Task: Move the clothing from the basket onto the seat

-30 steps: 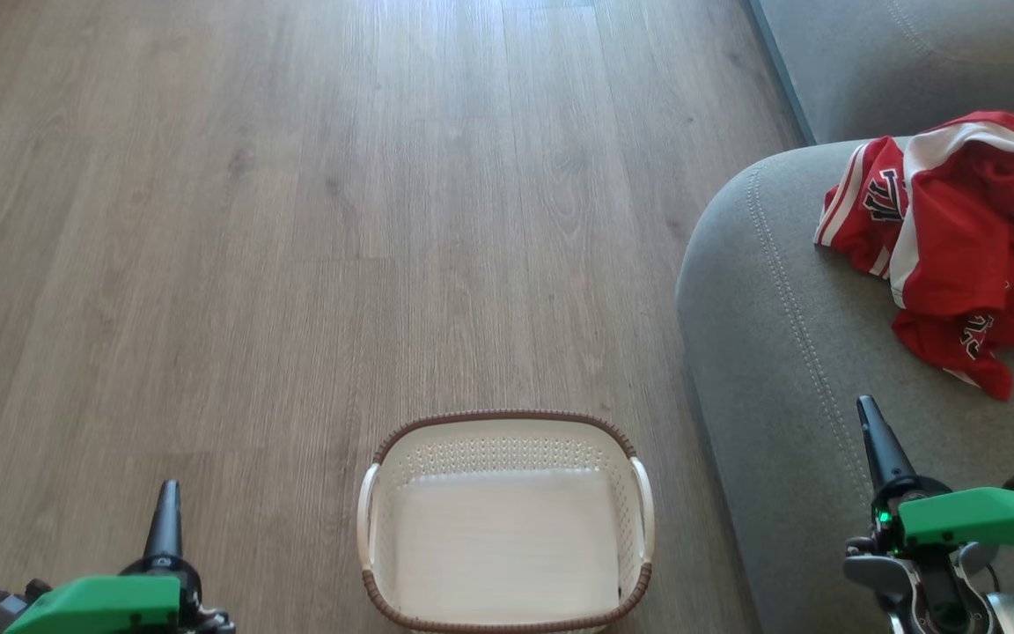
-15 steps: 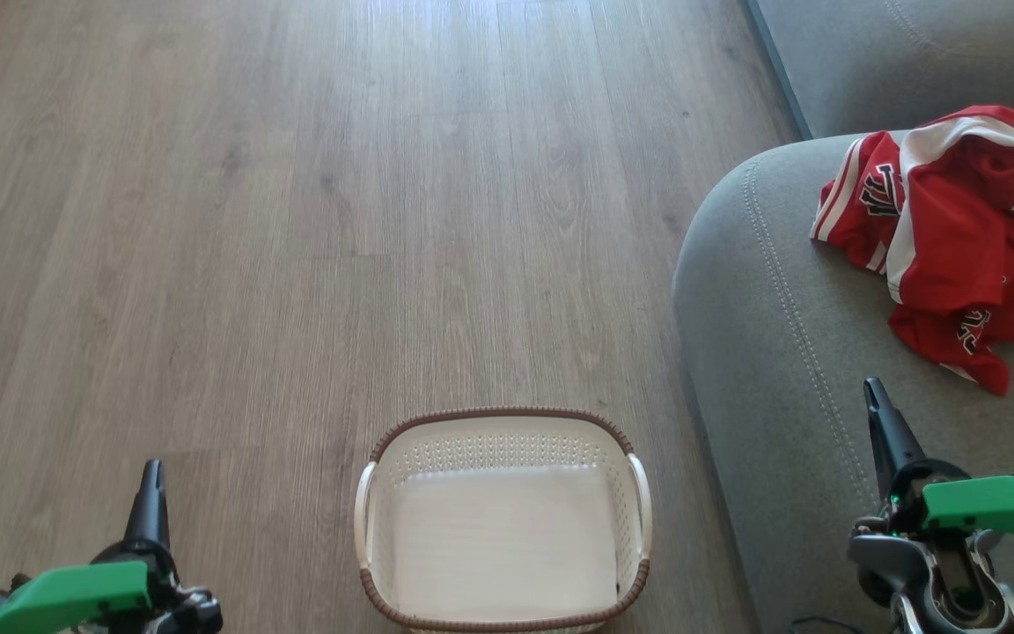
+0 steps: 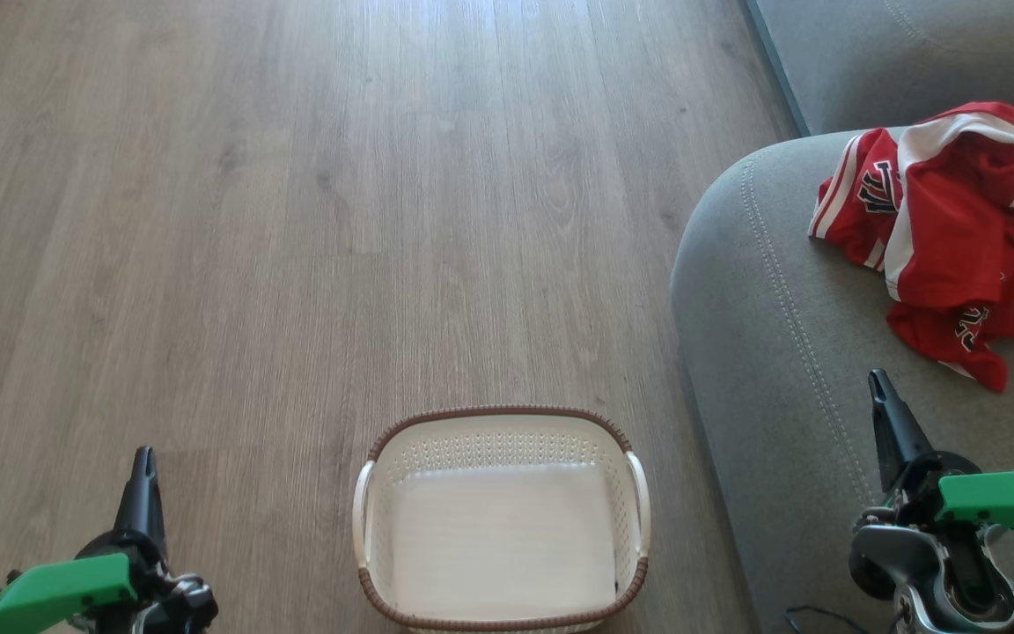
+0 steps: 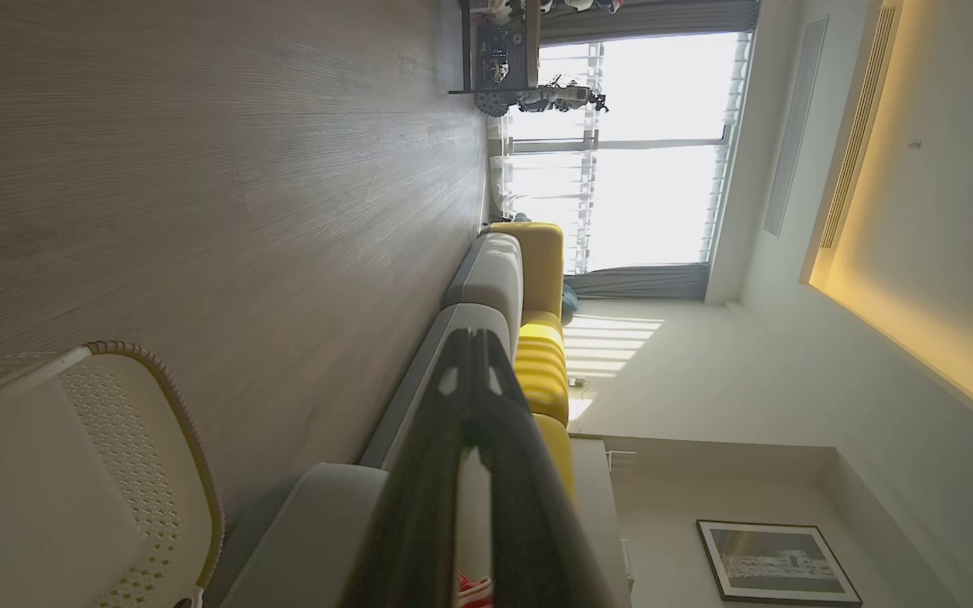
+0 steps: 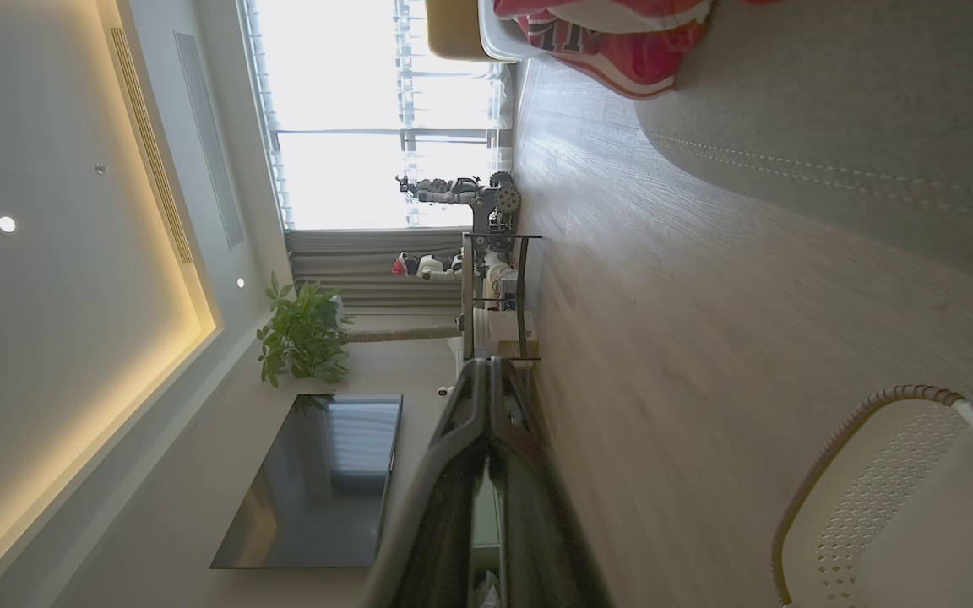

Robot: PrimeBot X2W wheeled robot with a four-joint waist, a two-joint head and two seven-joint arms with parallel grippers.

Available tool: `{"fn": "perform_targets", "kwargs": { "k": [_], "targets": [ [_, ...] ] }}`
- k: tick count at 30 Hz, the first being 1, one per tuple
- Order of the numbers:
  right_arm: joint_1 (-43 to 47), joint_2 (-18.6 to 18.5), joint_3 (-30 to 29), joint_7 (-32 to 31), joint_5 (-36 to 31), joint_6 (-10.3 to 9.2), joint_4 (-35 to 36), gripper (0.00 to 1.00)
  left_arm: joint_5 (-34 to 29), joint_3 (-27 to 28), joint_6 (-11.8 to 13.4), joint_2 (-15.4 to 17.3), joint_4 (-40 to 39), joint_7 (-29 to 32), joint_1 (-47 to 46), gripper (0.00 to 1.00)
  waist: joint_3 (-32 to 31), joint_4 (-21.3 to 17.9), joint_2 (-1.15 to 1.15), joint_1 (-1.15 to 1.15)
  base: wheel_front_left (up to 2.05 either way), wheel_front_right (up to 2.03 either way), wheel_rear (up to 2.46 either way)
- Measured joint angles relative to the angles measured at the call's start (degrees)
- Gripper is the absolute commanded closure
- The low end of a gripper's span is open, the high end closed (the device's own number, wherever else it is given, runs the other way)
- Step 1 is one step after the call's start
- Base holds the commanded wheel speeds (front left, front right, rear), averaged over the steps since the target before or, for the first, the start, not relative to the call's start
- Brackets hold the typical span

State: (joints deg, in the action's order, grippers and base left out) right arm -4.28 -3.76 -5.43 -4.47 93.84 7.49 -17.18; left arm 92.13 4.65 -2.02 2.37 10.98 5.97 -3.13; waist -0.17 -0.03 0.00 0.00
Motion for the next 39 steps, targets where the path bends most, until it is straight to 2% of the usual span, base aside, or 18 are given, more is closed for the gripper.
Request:
{"fn": "perform_targets", "kwargs": {
  "k": [39],
  "targets": [
    [0.0,-1.4,1.8,1.0,1.5,0.00,0.2,1.00,0.0,0.0,0.0,0.0,0.0,0.0,0.0,1.00,0.0,0.0,0.00,0.00,0.00,0.00,0.00]
  ]
}}
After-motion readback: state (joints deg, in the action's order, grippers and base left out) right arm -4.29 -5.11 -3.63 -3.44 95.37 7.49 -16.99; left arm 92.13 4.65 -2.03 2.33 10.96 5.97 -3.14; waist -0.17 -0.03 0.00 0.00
